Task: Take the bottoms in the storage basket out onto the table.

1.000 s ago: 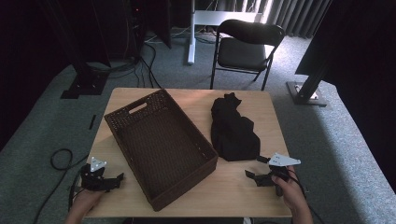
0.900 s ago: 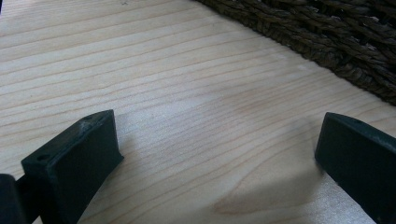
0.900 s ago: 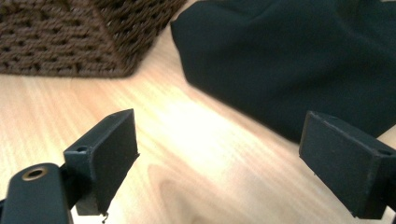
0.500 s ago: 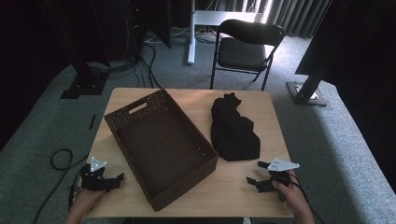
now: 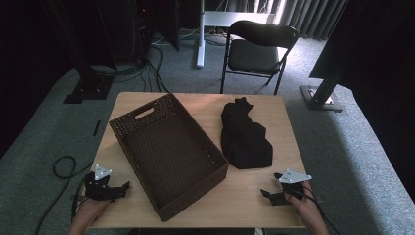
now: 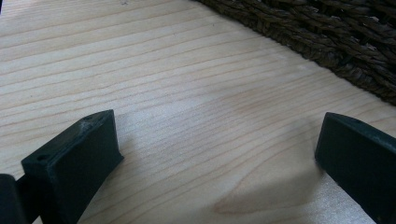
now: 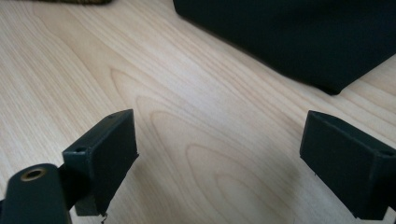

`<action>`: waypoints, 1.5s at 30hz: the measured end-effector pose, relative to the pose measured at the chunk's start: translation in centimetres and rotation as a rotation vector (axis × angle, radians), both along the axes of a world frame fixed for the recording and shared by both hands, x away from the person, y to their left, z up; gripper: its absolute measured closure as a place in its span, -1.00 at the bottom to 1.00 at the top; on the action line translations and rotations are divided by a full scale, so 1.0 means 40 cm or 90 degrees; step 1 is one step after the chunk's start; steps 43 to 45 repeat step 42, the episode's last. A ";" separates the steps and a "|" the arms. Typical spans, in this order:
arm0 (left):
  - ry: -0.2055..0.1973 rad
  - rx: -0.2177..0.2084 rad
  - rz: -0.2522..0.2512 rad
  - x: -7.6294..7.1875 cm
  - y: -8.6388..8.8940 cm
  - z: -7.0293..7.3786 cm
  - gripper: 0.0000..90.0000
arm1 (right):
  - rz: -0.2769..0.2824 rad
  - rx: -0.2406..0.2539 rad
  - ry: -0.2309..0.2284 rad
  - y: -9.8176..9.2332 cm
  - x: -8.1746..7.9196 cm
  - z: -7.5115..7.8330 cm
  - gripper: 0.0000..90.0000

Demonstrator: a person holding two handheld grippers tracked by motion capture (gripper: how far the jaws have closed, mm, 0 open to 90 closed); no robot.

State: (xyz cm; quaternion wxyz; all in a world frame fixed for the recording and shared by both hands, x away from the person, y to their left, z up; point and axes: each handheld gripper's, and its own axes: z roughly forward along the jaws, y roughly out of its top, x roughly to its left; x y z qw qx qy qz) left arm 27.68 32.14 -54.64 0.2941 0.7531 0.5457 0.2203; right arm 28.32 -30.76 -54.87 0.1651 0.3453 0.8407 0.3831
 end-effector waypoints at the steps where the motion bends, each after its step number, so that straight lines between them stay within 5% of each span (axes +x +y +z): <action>1: 0.000 0.000 0.000 0.000 0.000 0.000 -1.00 | -0.002 -0.007 0.002 0.002 -0.001 -0.001 -0.77; 8: -0.001 0.000 -0.003 -0.002 -0.001 0.000 -1.00 | -0.034 -0.021 0.023 0.001 0.000 -0.004 -0.77; 18: -0.001 0.000 -0.002 -0.001 -0.001 0.000 -1.00 | -0.158 -0.011 0.035 -0.005 0.011 -0.005 -0.77; 27: -0.001 0.000 -0.002 -0.002 -0.001 0.000 -1.00 | -0.221 -0.008 0.036 0.011 0.012 -0.005 -0.77; 45: -0.001 0.000 -0.003 -0.001 -0.001 0.000 -1.00 | -0.232 -0.008 0.036 0.013 0.012 -0.005 -0.77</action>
